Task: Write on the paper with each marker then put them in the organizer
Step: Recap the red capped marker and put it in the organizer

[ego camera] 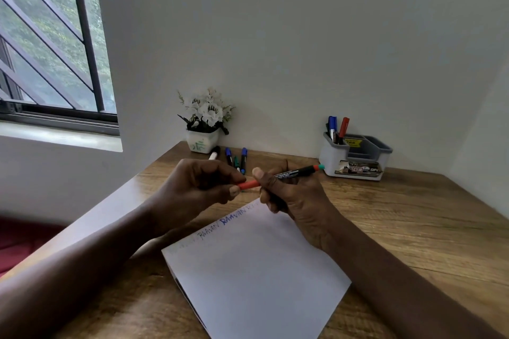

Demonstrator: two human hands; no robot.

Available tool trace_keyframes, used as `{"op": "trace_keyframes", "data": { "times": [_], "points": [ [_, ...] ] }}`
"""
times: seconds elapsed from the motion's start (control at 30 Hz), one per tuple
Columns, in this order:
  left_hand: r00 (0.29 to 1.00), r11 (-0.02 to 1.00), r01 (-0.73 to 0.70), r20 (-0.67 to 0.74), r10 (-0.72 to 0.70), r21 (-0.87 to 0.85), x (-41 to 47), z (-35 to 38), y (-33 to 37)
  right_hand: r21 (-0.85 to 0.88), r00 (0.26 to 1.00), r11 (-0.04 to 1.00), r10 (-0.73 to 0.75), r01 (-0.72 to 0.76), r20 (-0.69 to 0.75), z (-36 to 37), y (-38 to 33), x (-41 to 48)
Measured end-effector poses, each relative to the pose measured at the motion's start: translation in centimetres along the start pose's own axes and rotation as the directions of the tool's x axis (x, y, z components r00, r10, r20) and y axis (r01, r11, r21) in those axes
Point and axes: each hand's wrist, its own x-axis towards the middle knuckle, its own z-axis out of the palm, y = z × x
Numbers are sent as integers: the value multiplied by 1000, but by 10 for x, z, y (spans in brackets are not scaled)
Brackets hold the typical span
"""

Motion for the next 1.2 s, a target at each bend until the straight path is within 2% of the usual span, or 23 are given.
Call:
{"op": "trace_keyframes", "data": {
  "times": [0.2, 0.4, 0.47, 0.53, 0.6, 0.67, 0.8, 0.93, 1.0, 1.1, 1.2],
  "points": [
    [992, 971, 118, -7, -122, -208, -2, 2, 6, 53, 1000, 999, -12, 12, 4, 0, 0, -2],
    [992, 965, 121, -6, -125, -231, 1, 5, 8, 90, 1000, 996, -7, 4, 29, 2, 1, 0],
    [996, 985, 89, -16, -92, -151, 5, 4, 6, 75, 999, 997, -25, 21, 45, 3, 0, 0],
    [999, 994, 11, -34, -7, 111, 10, 3, 0, -12, 995, 995, -97, 97, 33, 2, -2, 2],
    [997, 881, -31, -44, 59, 472, 10, 2, -6, -85, 987, 985, -153, 149, -41, -2, -4, 4],
    [997, 751, -38, -27, 75, 660, 7, -4, -9, -115, 975, 981, -173, 158, -137, -13, -6, 6],
    [990, 653, 22, 75, -119, 757, 6, -19, -18, -149, 965, 981, -156, 126, -210, -35, -6, 10],
    [959, 619, 83, 107, -264, 781, 6, -21, -19, -146, 946, 989, -69, 24, -315, -50, -1, 15],
    [925, 583, 93, 146, -351, 807, 4, -17, -15, -173, 907, 984, -48, -28, -418, -55, 2, 16],
    [877, 518, 87, 182, -446, 851, 4, -14, -14, -258, 821, 966, -120, -34, -558, -68, 9, 19],
    [872, 492, 47, 205, -445, 869, 7, -15, -18, -303, 731, 953, -223, 23, -645, -86, 7, 26]
  ]
}}
